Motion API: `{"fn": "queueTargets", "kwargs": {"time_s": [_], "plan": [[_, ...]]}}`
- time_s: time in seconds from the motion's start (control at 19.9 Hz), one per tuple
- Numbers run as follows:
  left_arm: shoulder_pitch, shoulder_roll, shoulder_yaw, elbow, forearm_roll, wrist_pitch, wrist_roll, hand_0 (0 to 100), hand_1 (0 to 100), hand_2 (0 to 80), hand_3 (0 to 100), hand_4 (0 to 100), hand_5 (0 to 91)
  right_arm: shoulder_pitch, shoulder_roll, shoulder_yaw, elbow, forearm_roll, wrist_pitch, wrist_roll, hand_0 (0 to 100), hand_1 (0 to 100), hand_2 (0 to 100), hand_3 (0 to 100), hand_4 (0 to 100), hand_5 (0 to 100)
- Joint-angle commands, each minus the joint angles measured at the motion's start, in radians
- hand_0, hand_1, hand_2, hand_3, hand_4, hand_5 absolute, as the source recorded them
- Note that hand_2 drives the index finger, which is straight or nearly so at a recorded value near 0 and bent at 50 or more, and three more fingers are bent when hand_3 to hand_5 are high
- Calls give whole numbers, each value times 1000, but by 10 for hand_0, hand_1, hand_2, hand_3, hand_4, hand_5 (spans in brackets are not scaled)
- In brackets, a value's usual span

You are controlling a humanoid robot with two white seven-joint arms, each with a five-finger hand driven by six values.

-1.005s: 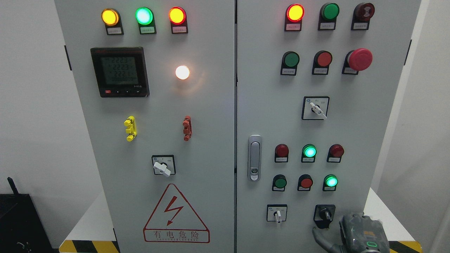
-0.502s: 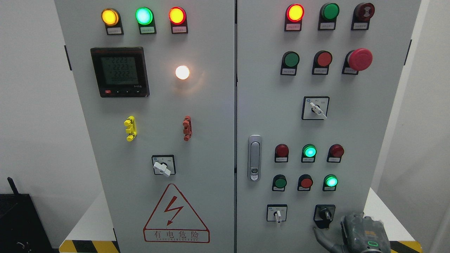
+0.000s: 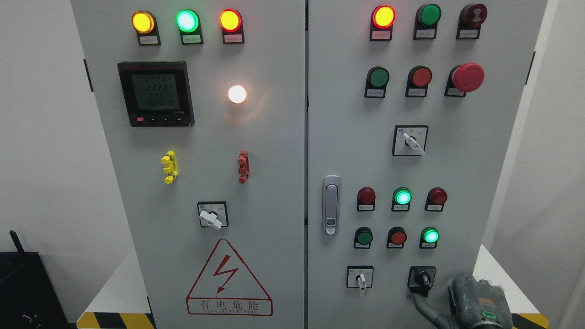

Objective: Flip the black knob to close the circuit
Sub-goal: 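Grip the black knob with the right hand and twist it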

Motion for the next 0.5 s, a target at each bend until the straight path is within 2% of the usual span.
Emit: {"fn": "queueTargets", "kwargs": {"time_s": [0.0,0.45], "plan": [[0,-1,12,0,8,0,0,0,0,0,48,24,0,-12,23,3,4,-1,9,-4,0,0,911,1000,839,846],[0,-1,11,0,8,0,0,0,0,0,49,24,0,-18,18,-6,9,-1,15,-4,0,0,911,1000,839,847]]}}
